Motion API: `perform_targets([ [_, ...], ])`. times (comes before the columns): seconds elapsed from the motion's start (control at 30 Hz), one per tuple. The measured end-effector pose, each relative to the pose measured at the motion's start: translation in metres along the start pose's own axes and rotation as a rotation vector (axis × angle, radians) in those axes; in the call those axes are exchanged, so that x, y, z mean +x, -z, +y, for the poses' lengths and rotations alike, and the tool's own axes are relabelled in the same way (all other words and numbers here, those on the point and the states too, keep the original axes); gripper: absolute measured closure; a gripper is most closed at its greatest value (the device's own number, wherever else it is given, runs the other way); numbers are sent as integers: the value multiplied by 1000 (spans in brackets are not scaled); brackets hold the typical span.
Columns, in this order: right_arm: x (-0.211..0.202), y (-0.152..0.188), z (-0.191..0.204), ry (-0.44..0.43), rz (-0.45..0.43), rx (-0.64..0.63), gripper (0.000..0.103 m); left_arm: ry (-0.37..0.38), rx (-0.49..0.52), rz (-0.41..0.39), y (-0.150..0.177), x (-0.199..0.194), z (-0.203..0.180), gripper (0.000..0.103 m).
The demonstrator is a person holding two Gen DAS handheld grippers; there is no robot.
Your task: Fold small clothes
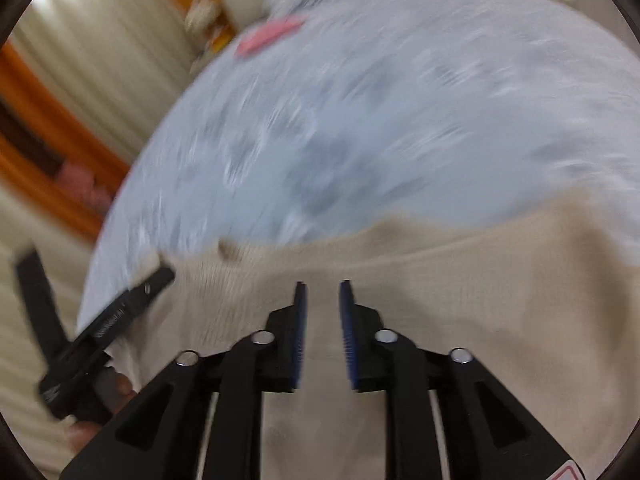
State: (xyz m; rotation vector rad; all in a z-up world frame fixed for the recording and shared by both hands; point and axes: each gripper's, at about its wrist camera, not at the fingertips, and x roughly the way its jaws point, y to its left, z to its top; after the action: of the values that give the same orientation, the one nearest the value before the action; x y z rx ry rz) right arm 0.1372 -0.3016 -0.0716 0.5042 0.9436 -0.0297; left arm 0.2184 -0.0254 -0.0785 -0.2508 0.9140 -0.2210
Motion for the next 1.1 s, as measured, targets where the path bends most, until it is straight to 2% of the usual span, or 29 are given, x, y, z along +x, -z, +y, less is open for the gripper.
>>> perform_targets([
  [0.03,-21,1,-14,17,-26,21,60,20,-36,-11,-2,-7,7,41],
  [0.07,-46,4,-34,54,-48,50,51,26,-57,-16,-3,-12,12,37],
  [0.13,-87,22,-71,122,-49,101,47,22,-84,-7,-1,-29,24,28],
  [0.2,-117,50,-112,194,16,143,45,-27,-87,50,4,-50,41,27],
  [0.27,-138,82,-147,211,64,214,45,-46,-105,105,17,-72,60,22],
  [0.33,-146,109,-170,163,94,305,45,-65,-148,151,36,-95,82,15],
  [0.43,-143,142,-190,20,130,424,42,-80,-229,236,63,-105,109,13],
  [0.47,-136,148,-192,-38,145,456,41,-82,-309,289,73,-103,121,13],
  [0.5,-126,153,-192,-98,160,501,41,-53,-404,325,78,-102,132,13],
  [0.53,-118,154,-190,-144,169,524,41,12,-494,347,82,-98,140,12],
  [0.57,-104,154,-186,-221,197,557,42,48,-522,363,83,-92,143,12],
  [0.6,-96,155,-185,-252,210,588,48,54,-532,387,85,-85,143,12],
  [0.63,-91,153,-184,-266,208,620,84,30,-523,392,84,-81,140,14],
  [0.67,-90,148,-182,-284,184,637,89,3,-479,380,80,-80,131,42],
  [0.7,-98,140,-177,-272,144,616,89,13,-434,376,75,-80,122,66],
  [0.73,-113,129,-166,-250,88,559,90,22,-388,392,68,-83,111,79],
  [0.77,-130,117,-153,-240,38,500,91,49,-393,360,60,-95,105,83],
  [0.83,-172,101,-123,-225,-60,379,91,108,-375,294,46,-120,95,84],
  [0.9,-186,99,-118,-188,-91,319,92,73,-318,256,38,-136,88,84],
  [0.93,-181,103,-125,-152,-77,310,92,45,-307,271,40,-132,89,84],
  [1.0,-146,122,-160,-77,32,375,92,-20,-319,341,56,-104,100,87],
  [1.03,-123,136,-181,-54,115,432,92,-48,-326,367,64,-94,103,88],
  [1.07,-111,150,-195,-59,160,476,93,-66,-353,402,77,-81,110,88],
  [1.1,-112,157,-202,-116,141,513,92,-50,-379,399,82,-81,114,87],
])
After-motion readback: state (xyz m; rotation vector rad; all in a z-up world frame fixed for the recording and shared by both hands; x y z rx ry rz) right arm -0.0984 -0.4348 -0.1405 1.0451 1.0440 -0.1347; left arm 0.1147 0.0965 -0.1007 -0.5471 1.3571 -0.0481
